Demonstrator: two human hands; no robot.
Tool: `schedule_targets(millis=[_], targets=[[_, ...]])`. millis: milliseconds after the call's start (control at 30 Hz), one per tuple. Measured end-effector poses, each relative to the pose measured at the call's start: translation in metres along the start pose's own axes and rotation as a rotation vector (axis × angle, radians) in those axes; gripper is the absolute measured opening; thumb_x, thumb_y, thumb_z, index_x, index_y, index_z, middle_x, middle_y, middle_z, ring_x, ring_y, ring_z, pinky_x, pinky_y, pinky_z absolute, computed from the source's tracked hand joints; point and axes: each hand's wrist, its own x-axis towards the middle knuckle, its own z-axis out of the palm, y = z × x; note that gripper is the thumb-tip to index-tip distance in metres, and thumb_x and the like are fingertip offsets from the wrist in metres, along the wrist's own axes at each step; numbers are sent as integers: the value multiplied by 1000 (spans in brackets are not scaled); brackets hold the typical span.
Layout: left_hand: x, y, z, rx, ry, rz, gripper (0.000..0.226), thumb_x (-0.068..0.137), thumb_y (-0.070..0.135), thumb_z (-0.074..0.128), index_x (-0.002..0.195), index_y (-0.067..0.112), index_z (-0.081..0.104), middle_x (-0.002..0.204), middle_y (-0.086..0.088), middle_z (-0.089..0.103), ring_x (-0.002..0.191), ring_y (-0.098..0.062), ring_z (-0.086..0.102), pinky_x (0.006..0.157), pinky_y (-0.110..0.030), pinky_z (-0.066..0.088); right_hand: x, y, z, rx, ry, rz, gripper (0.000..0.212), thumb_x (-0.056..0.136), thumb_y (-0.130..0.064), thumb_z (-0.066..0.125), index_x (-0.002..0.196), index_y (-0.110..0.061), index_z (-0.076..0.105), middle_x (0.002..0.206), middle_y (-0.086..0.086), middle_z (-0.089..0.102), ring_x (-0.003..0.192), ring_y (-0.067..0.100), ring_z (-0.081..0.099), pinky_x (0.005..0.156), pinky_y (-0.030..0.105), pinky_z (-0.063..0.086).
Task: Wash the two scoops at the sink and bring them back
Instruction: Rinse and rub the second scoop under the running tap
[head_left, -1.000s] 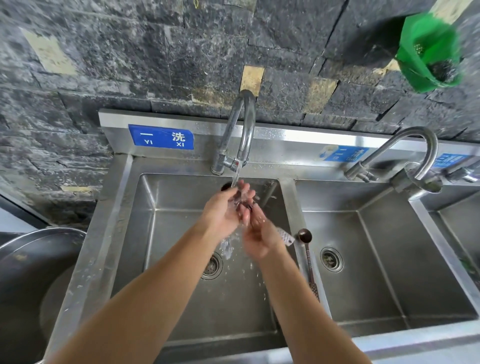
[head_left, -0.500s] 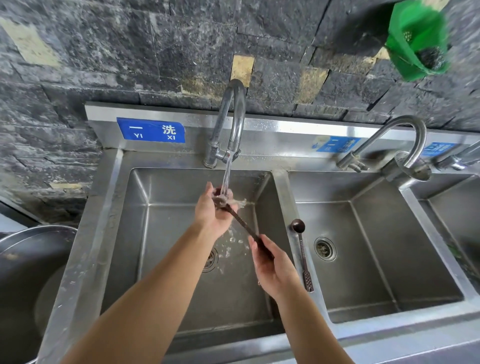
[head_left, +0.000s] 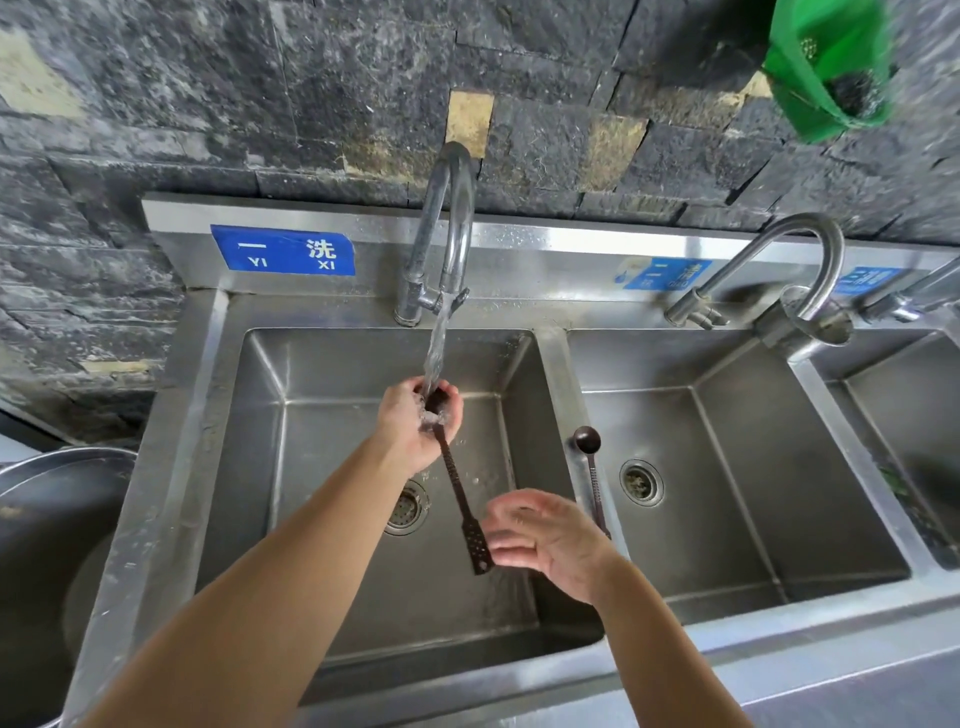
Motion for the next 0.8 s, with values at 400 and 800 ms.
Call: schedule_targets(millis=[400, 800], targets=[[10, -2, -16, 9, 52, 54, 19, 93, 16, 48, 78, 5, 52, 74, -7, 56, 50, -15, 60, 42, -20, 53, 78, 12, -113, -992, 803, 79, 49, 91, -45, 59, 117, -5, 54, 122, 20, 55, 118, 41, 50, 96, 47, 47], [-4, 3, -6, -26, 27, 86, 21, 97, 15, 44, 80, 5, 49, 64, -8, 54, 44, -16, 56, 38, -22, 50, 58, -15, -33, -671, 398, -213, 15, 94, -24, 59, 80, -21, 55, 66, 0, 61, 54, 14, 51, 49, 22, 43]])
